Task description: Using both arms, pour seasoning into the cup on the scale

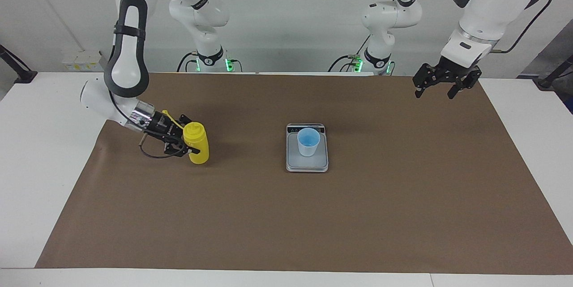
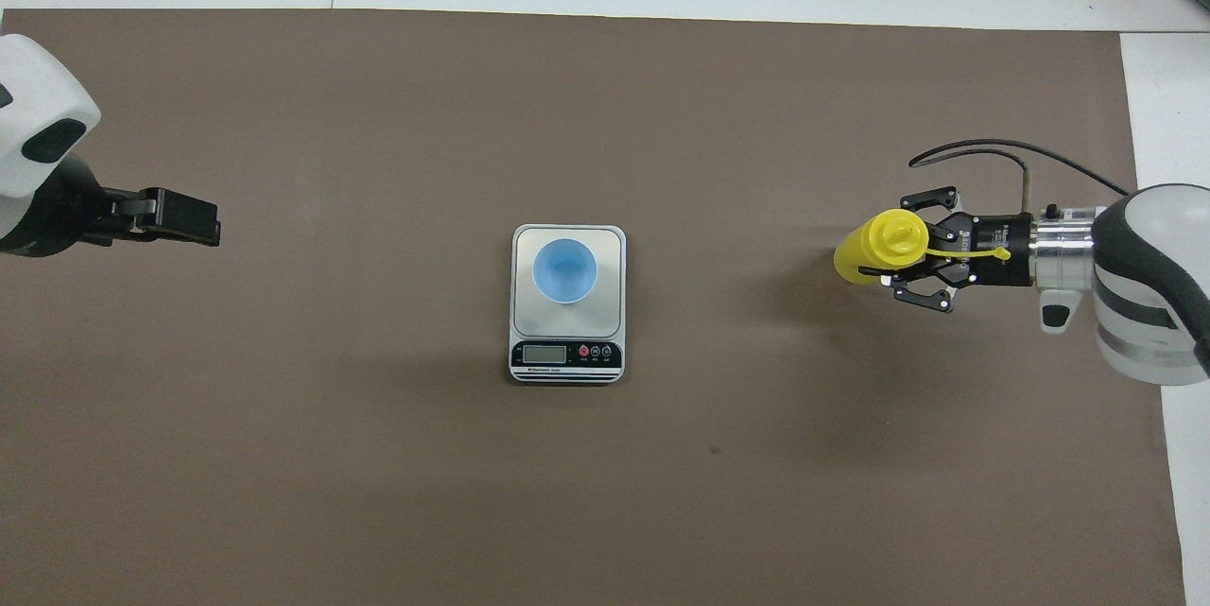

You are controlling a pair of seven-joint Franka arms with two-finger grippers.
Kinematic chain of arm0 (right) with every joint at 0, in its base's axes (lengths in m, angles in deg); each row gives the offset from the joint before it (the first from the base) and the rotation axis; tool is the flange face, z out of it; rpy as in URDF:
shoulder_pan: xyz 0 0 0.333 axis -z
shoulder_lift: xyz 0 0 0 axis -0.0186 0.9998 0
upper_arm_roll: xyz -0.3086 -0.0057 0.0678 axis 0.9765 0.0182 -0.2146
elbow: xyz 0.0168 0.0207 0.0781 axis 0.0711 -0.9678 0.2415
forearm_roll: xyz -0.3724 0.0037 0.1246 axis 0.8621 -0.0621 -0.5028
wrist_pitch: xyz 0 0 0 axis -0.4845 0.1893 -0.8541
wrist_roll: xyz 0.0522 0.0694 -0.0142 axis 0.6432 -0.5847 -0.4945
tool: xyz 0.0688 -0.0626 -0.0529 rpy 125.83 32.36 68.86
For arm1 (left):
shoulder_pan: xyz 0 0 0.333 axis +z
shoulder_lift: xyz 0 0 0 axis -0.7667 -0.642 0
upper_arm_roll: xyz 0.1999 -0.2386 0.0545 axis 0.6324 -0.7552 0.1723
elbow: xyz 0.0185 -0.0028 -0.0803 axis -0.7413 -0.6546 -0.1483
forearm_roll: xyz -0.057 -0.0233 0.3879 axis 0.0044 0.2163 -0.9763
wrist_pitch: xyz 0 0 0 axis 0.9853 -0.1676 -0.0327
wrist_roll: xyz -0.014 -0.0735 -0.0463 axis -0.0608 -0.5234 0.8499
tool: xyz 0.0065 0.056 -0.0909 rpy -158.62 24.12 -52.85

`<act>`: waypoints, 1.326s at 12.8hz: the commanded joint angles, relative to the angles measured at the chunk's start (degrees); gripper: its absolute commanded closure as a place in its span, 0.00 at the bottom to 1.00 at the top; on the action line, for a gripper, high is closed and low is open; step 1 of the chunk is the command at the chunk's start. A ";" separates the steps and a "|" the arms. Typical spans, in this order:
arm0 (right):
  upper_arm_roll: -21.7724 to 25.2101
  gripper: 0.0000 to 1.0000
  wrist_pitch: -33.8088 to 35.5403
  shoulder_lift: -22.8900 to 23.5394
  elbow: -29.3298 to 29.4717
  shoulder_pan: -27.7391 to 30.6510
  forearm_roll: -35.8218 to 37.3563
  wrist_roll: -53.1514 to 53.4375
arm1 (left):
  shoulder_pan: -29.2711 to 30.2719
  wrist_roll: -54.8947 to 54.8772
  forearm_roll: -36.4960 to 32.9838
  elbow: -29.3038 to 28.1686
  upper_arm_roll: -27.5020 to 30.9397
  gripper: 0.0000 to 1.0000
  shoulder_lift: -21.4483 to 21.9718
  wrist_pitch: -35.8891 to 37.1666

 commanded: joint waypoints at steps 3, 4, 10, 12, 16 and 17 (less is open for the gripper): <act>-0.55 0.00 -1.12 -1.76 -2.44 0.71 -2.19 -3.80 | 0.62 -0.45 0.96 -1.30 -0.02 0.00 1.44 0.52; -0.38 0.00 -1.21 -1.76 -2.35 0.71 -2.01 -3.63 | 0.62 -0.45 0.96 -1.22 -0.02 0.00 1.35 0.52; 0.33 0.00 -4.36 -3.25 -1.38 2.91 8.59 -3.80 | 0.62 -0.45 0.96 -1.21 -0.02 0.00 1.35 0.52; 0.41 0.00 -5.43 -5.09 -0.42 2.91 13.95 -3.45 | 0.62 -0.45 0.96 -1.22 -0.02 0.00 1.35 0.52; 0.33 0.00 -5.25 -10.53 2.31 2.30 29.94 -3.28 | 0.62 -0.45 0.96 -1.21 -0.02 0.00 1.35 0.52; 0.15 0.00 -4.99 -12.82 2.31 1.86 34.24 -3.19 | 0.62 -0.45 0.96 -1.21 -0.02 0.00 1.35 0.52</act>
